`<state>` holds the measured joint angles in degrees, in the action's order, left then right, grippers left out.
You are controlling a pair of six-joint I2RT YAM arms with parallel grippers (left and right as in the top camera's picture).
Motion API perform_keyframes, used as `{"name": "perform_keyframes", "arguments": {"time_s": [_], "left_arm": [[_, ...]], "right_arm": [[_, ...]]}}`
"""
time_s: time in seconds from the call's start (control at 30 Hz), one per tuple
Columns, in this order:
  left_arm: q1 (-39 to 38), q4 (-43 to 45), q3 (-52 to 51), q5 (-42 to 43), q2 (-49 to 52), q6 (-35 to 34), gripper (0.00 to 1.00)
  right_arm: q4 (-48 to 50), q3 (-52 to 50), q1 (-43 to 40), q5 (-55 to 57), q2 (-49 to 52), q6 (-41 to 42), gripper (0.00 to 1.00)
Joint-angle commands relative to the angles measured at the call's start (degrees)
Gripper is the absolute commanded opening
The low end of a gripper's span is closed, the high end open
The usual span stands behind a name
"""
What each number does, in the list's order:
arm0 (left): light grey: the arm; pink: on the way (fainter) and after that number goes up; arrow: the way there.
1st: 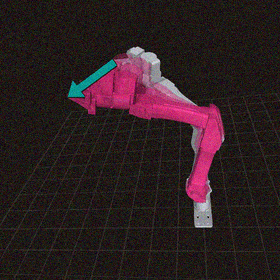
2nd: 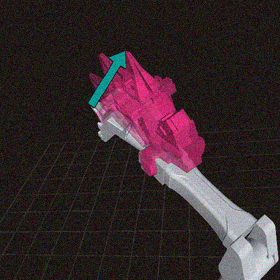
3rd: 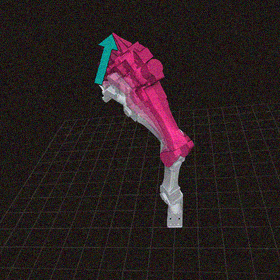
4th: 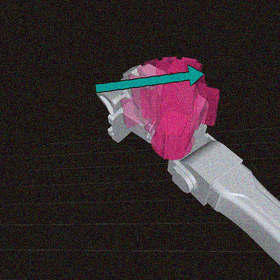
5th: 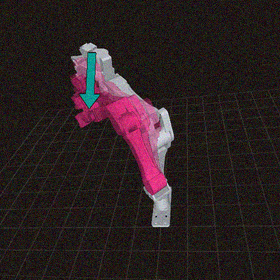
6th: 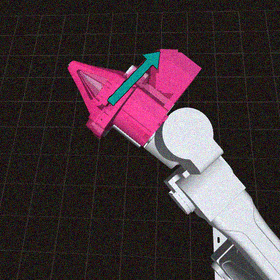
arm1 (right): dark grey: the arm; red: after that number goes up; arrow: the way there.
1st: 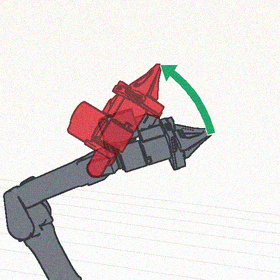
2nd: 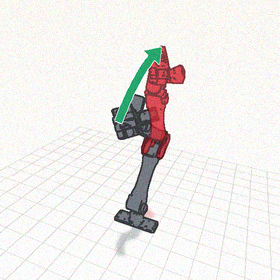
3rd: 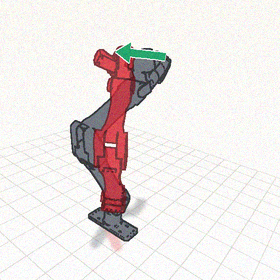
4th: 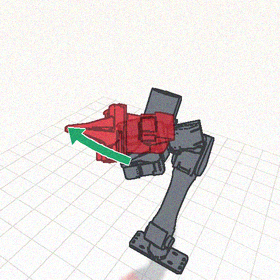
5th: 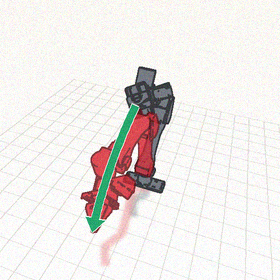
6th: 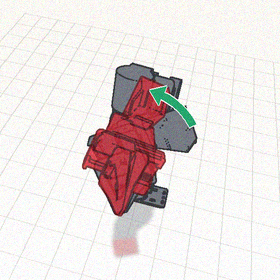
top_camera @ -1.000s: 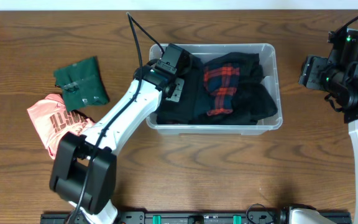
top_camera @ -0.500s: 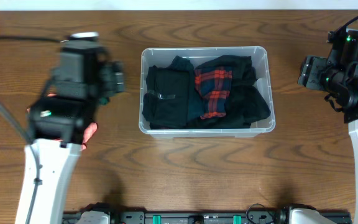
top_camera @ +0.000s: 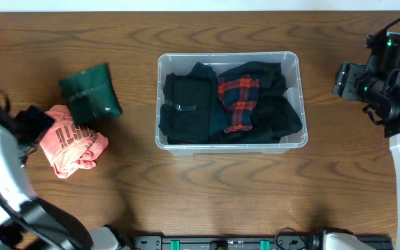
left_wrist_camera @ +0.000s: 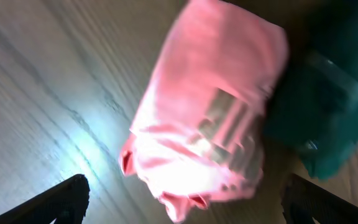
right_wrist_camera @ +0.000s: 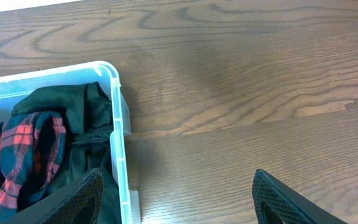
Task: Pack container
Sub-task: 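Move the left gripper back and grasp the pink printed shirt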
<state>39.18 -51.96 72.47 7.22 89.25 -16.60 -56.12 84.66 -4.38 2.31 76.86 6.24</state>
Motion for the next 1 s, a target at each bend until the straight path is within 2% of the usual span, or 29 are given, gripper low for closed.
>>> {"name": "perform_keyframes", "arguments": {"time_s": [0.0,0.07,0.33,0.67,0.73,0.8,0.87,0.97], "left_arm": [[3.1,1.4,-0.2,10.4,5.5,3.6,0.98],[3.8,2.1,-0.2,13.2,9.4,4.8,0.98],[3.8,3.8,-0.2,11.3,21.2,5.2,0.98],[3.6,4.0,-0.2,11.5,23.3,5.2,1.00],[3.4,4.0,-0.2,12.1,23.3,6.1,0.95],[2.9,4.3,-0.2,14.4,23.3,9.1,0.85],[2.4,4.5,-0.3,16.0,23.3,9.8,0.82],[1.8,4.3,-0.3,17.3,23.3,11.3,0.64]], "right_arm": [[-0.1,0.0,-0.4,0.0,-0.3,-0.8,0.75],[-0.1,0.0,-0.4,0.0,-0.3,-0.8,0.75],[-0.1,0.0,-0.4,0.0,-0.3,-0.8,0.75],[-0.3,0.0,-0.4,0.0,-0.3,-0.8,0.75],[-0.3,0.0,-0.4,0.0,-0.3,-0.8,0.75],[-0.3,0.0,-0.4,0.0,-0.3,-0.8,0.75],[-0.3,0.0,-0.4,0.0,-0.3,-0.8,0.75],[-0.3,0.0,-0.4,0.0,-0.3,-0.8,0.75]]}}
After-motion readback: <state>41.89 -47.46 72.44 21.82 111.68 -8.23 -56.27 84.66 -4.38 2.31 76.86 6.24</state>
